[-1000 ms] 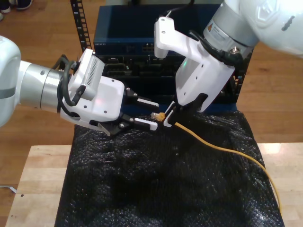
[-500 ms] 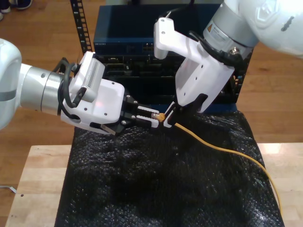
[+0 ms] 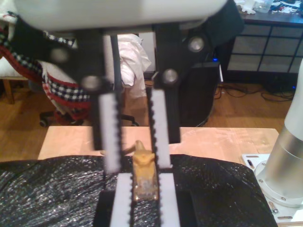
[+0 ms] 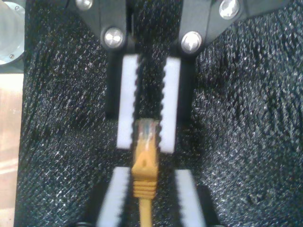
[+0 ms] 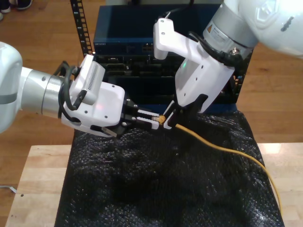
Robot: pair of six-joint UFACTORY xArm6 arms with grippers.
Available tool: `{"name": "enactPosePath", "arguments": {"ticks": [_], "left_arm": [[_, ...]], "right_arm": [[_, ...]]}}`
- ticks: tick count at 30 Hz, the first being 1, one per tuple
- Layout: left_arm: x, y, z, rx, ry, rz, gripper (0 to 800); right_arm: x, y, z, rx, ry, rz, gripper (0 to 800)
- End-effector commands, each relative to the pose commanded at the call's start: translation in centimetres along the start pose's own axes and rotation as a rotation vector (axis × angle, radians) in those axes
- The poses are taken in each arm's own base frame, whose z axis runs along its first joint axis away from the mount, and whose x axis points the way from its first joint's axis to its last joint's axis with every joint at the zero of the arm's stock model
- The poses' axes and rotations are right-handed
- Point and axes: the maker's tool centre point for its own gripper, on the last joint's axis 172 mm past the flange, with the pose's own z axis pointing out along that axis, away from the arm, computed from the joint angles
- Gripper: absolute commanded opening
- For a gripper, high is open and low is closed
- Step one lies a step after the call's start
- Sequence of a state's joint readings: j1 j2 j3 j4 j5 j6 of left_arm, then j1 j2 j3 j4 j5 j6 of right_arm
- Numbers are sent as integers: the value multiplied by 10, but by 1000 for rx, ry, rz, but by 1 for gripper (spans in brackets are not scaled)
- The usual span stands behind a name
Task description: Grab the cable and plug it in
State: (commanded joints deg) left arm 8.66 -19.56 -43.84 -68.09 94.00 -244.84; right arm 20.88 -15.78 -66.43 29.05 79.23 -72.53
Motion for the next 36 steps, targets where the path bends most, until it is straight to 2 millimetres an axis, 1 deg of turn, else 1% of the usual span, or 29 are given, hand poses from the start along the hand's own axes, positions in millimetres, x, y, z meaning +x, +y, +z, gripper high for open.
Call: {"name": "enactPosePath", "arguments": {"ticks": [1,3,4,7,9,15,18,22,24,26,27,31,36], "left_arm": [[0,0,-1,2,1,-2,5],[0,-1,-1,3,1,0,5],[1,-1,-1,4,2,-2,6],[5,-4,-2,9,12,1,7],[6,-2,-1,1,19,-6,7],[10,4,1,-43,47,-51,6],[9,4,1,-43,46,-88,6],[6,6,2,-65,62,-136,3],[4,6,-2,-73,85,-174,3],[7,0,-11,-64,118,-210,3],[9,-1,-12,-74,140,-232,3],[17,8,-13,-152,205,-283,3],[19,8,-17,-156,214,-294,3]], "right_arm": [[1,0,-1,-2,3,-3,500],[1,0,-3,-5,4,-6,660],[1,0,-3,-4,3,-6,703],[2,0,-8,-19,7,-62,800],[4,-3,-14,-35,11,-99,799],[8,-4,-21,-49,18,-146,800],[10,-3,-25,-57,21,-164,800],[17,-1,-36,-80,27,-205,800],[21,-5,-48,-110,34,-223,800],[27,-11,-58,-134,43,-240,800],[28,-12,-60,-138,47,-244,800],[34,-13,-66,-153,53,-261,800],[40,-22,-80,-186,63,-332,799]]}}
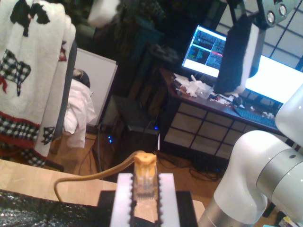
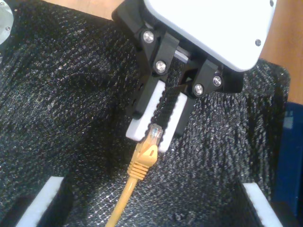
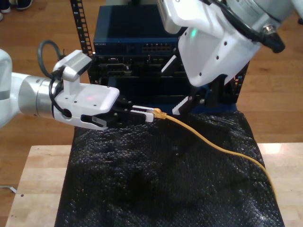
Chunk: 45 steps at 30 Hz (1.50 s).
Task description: Grab the cable and plug it in
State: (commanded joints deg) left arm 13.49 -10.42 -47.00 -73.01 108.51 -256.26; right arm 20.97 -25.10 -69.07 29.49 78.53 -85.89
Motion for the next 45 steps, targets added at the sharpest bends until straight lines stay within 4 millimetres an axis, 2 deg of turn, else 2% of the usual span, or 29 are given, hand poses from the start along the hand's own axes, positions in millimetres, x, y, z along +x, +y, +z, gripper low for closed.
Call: {"name": "enactPosePath", "arguments": {"ticks": [5,9,13,17,21,24,29,35,39,45], "left_arm": [[10,8,1,-56,49,-41,3],[19,9,-13,-83,103,-89,3],[22,16,-17,-117,119,-113,3],[25,24,-17,-150,129,-130,3],[35,30,-19,-197,177,-153,3],[42,33,-28,-213,213,-156,3],[45,38,-32,-247,224,-169,5],[57,51,-36,-312,256,-174,3],[65,53,-45,-338,297,-167,3],[68,57,-48,-358,311,-163,5]], "right_arm": [[12,0,-20,-75,20,-88,798],[21,3,-36,-152,26,-163,798],[28,3,-40,-176,32,-184,798],[30,16,-49,-257,35,-187,799],[42,16,-45,-304,54,-219,799],[56,15,-39,-316,70,-251,800],[77,11,-32,-335,91,-342,799],[78,16,-40,-412,97,-350,799],[84,13,-37,-426,104,-381,798],[91,9,-26,-431,115,-407,794]]}}
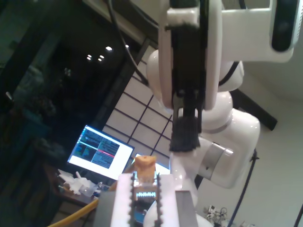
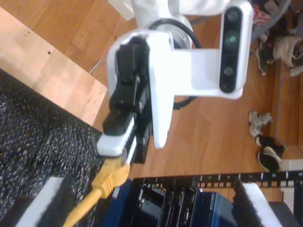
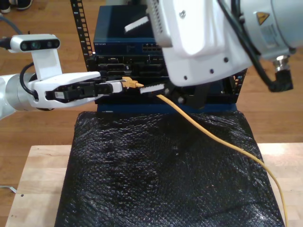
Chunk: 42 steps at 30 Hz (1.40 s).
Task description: Grab the cable and plug it in
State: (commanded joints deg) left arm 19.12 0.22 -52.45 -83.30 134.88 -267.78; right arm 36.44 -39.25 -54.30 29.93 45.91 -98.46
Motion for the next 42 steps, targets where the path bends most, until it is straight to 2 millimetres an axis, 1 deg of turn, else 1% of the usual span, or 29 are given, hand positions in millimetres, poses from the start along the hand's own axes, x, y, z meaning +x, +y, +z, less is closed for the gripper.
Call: {"name": "enactPosePath", "arguments": {"ticks": [3,5,12,14,17,24,30,32,36,38,40,42], "left_arm": [[7,2,0,-6,20,20,5],[12,5,-5,-7,41,28,5],[18,3,-15,-4,81,23,5],[18,4,-15,-4,82,22,5],[17,1,-19,-5,93,-13,5],[16,1,-19,-10,93,-44,6],[16,4,-18,-24,93,-77,7],[16,4,-18,-26,94,-80,7],[16,4,-18,-26,94,-80,8],[16,4,-18,-26,94,-81,8],[16,5,-18,-27,94,-81,8],[16,6,-17,-35,93,-81,8]], "right_arm": [[-2,0,2,-17,-3,-8,792],[-1,1,0,-31,-3,-21,791],[-2,-1,4,-36,-5,-23,787],[-3,-3,6,-34,-5,-23,766],[-4,-4,9,-30,-6,-20,689],[-6,-6,15,-36,-9,-16,681],[-7,-2,20,-79,-12,-18,678],[-6,-4,23,-77,-11,-19,671],[-5,-3,23,-79,-8,-18,620],[-5,-4,24,-79,-8,-17,563],[-5,-4,24,-79,-8,-15,546],[-5,-4,24,-79,-8,-13,513]]}}
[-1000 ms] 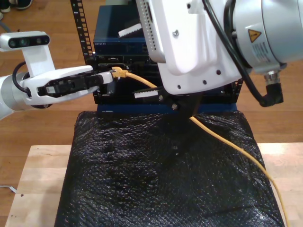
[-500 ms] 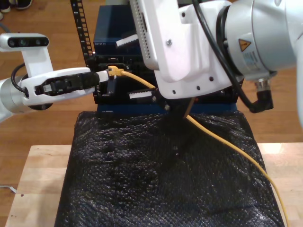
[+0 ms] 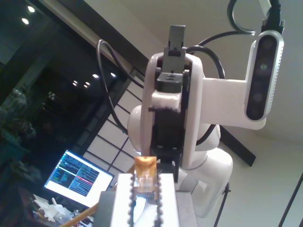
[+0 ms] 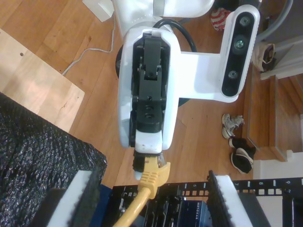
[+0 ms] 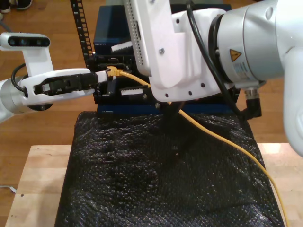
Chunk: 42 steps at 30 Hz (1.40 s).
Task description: Grab the cable and plug it in
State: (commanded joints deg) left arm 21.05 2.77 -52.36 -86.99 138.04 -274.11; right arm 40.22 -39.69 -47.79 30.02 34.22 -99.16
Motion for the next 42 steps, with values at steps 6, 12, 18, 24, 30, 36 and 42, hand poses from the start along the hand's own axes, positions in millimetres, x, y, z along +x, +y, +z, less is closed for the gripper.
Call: {"name": "enactPosePath", "arguments": {"ticks": [6,12,18,24,30,36,42], "left_arm": [[0,2,1,-6,-2,-2,8],[0,2,0,-10,2,-5,9],[-1,3,-1,-21,5,-9,14],[-1,4,0,-24,4,-10,18],[-2,4,0,-26,3,-12,20],[-2,4,1,-30,2,-14,21],[-2,5,2,-36,2,-14,22]], "right_arm": [[-5,-1,3,-12,-10,5,456],[-6,-1,4,-13,-10,8,401],[-4,-2,5,-11,-6,7,388],[2,-4,6,-6,5,0,387],[3,-4,6,-5,6,-1,382],[2,-7,11,6,5,2,317],[4,-9,12,9,9,-1,287]]}}
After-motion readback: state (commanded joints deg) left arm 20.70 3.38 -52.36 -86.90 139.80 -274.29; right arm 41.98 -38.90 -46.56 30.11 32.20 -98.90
